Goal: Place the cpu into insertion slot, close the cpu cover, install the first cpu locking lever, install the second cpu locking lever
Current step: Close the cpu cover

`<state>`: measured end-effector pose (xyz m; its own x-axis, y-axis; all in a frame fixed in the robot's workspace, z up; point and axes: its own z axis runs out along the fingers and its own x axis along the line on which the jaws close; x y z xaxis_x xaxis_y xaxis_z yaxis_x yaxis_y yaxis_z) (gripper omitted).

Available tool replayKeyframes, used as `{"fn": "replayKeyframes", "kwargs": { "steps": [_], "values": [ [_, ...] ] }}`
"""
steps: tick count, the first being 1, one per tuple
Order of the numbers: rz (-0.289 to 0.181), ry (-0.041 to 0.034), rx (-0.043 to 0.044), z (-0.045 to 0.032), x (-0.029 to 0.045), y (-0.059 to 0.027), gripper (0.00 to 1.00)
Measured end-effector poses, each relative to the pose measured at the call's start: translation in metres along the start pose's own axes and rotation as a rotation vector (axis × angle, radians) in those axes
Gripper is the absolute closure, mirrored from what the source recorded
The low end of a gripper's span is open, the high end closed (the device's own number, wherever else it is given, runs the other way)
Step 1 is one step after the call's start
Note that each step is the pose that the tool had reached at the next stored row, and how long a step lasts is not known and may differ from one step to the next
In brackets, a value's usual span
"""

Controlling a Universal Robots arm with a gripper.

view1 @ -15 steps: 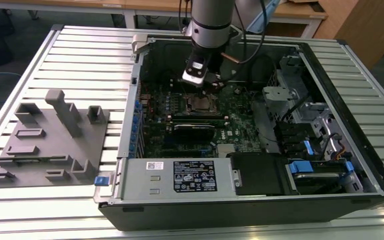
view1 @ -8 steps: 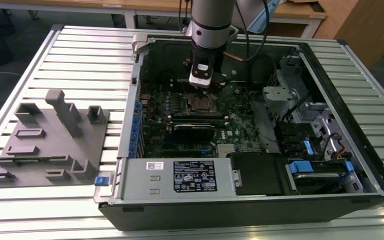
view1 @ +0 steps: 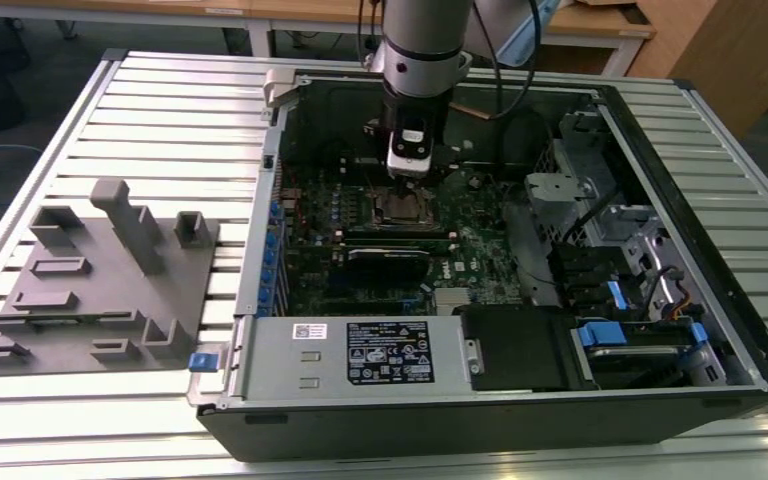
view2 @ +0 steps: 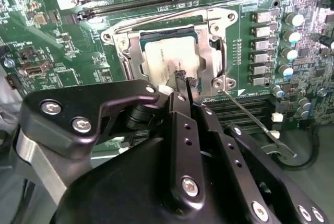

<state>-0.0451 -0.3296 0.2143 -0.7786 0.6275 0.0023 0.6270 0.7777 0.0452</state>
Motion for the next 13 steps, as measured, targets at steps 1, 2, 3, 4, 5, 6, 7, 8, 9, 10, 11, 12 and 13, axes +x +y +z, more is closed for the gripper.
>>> {"fn": "replayKeyframes", "kwargs": {
  "steps": [1, 2, 3, 4, 5, 6, 7, 8, 9, 10, 11, 12, 13],
  "values": [
    [-0.003, 0.0002, -0.0001, 0.0001, -0.0003, 0.0002, 0.84],
    [-0.006, 0.0003, -0.0002, 0.0001, -0.0005, 0.0004, 0.84],
    [-0.010, 0.0005, -0.0001, 0.0001, -0.0008, 0.0006, 0.84],
    [-0.018, 0.0009, 0.0001, 0.0002, -0.0009, 0.0007, 0.84],
    [-0.031, 0.0015, 0.0001, 0.0003, -0.0010, 0.0008, 0.84],
    [-0.045, 0.0021, 0.0001, 0.0005, -0.0010, 0.0007, 0.84],
    [-0.062, 0.0029, 0.0002, 0.0006, -0.0010, 0.0007, 0.84],
    [-0.080, 0.0036, 0.0002, 0.0007, -0.0010, 0.0008, 0.84],
    [-0.098, 0.0045, 0.0003, 0.0007, -0.0010, 0.0008, 0.84],
    [-0.116, 0.0053, 0.0003, 0.0009, -0.0010, 0.0007, 0.84],
    [-0.135, 0.0062, 0.0002, 0.0010, -0.0010, 0.0008, 0.84],
    [-0.153, 0.0070, 0.0004, 0.0011, -0.0010, 0.0007, 0.84],
    [-0.171, 0.0078, 0.0004, 0.0012, -0.0010, 0.0007, 0.84]
  ]
}}
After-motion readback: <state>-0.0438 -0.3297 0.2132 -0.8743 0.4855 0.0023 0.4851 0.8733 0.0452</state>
